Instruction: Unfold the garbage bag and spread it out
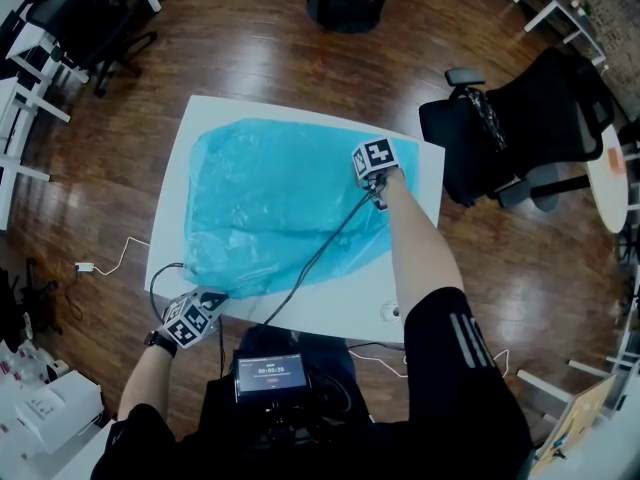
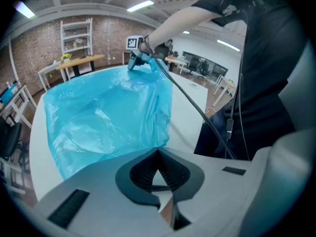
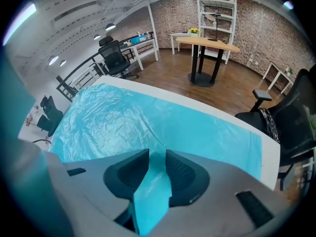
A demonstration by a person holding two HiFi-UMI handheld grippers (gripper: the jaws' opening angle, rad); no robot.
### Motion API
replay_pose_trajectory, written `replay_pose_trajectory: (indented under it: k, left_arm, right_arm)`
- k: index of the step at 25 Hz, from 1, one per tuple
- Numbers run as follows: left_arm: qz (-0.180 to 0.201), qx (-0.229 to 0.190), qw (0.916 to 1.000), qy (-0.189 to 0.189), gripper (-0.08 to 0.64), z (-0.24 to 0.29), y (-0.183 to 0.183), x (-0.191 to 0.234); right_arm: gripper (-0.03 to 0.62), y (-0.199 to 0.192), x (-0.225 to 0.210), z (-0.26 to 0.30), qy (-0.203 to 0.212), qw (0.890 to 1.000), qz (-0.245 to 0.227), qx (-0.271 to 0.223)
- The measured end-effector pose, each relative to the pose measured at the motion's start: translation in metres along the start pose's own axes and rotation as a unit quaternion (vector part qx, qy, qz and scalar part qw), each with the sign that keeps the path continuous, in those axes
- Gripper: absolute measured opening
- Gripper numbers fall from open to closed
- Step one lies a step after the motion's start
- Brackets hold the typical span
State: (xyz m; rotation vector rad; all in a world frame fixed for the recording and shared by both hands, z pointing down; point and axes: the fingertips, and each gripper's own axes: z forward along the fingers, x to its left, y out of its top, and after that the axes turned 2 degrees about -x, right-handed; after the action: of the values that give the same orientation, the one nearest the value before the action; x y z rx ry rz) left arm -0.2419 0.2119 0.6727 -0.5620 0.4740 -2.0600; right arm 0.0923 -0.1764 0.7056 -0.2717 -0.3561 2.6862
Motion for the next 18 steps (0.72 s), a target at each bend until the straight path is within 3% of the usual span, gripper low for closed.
replay_pose_trajectory:
  k: [11, 18]
  left_arm:
    - [-0.031, 0.039, 0.9987, 0.002, 0.003, -0.008, -0.031, 0.000]
    - [-0.033, 0.031, 0.9989, 0.010, 0.005, -0.009, -0.022, -0.001]
  right_arm:
    - [0.141, 0.006, 0.001, 0.002, -0.005, 1.000, 0.002, -0.014]
    - [0.141, 0.004, -0.001, 0.002, -0.004, 1.000, 0.001, -0.024]
